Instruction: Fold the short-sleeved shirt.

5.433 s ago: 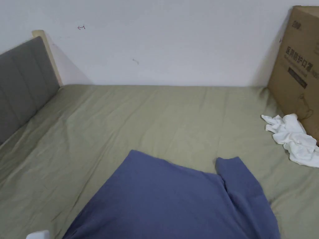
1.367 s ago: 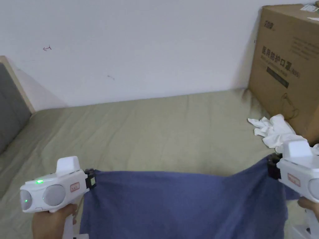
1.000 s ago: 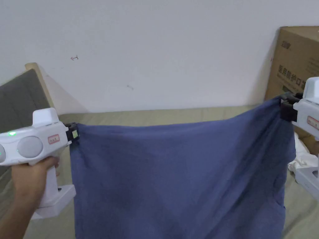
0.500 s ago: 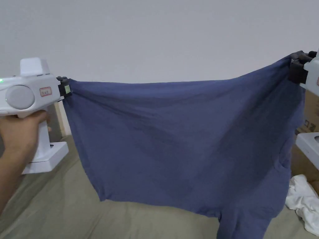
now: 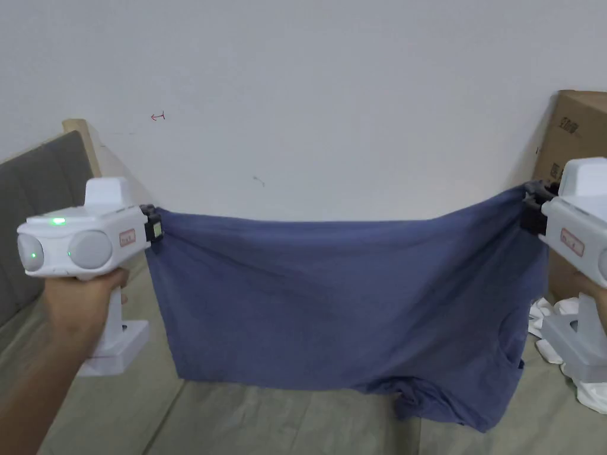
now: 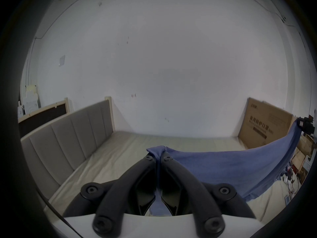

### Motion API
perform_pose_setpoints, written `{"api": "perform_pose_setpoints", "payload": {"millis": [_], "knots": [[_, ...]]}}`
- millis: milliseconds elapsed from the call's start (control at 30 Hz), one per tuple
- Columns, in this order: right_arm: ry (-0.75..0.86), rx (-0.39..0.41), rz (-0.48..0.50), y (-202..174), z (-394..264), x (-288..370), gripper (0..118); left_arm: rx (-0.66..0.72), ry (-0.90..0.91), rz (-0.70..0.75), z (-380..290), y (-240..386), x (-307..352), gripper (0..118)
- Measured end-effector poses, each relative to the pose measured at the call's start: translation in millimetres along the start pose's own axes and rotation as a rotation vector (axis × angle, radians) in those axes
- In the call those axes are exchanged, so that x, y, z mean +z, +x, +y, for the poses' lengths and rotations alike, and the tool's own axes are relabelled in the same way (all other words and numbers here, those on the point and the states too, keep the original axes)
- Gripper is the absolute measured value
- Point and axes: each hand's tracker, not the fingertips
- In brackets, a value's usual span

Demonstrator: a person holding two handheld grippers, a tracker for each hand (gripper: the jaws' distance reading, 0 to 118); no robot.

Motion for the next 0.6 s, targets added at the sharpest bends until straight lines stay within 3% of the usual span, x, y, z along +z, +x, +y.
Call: {"api": "perform_pose_setpoints", "payload": {"millis": [333,600], "knots": [[-0.205,-0.082,0.017,-10.4,-123.7,-1.6,4,0.013,-0.181,-0.028,-127.0,2.7,-27.8,2],[-0.358,-0.185,0.044,-25.0,-211.1,63.2,4,0.023,-0.356,-0.037,-222.1,-16.0,10.4,2]]}}
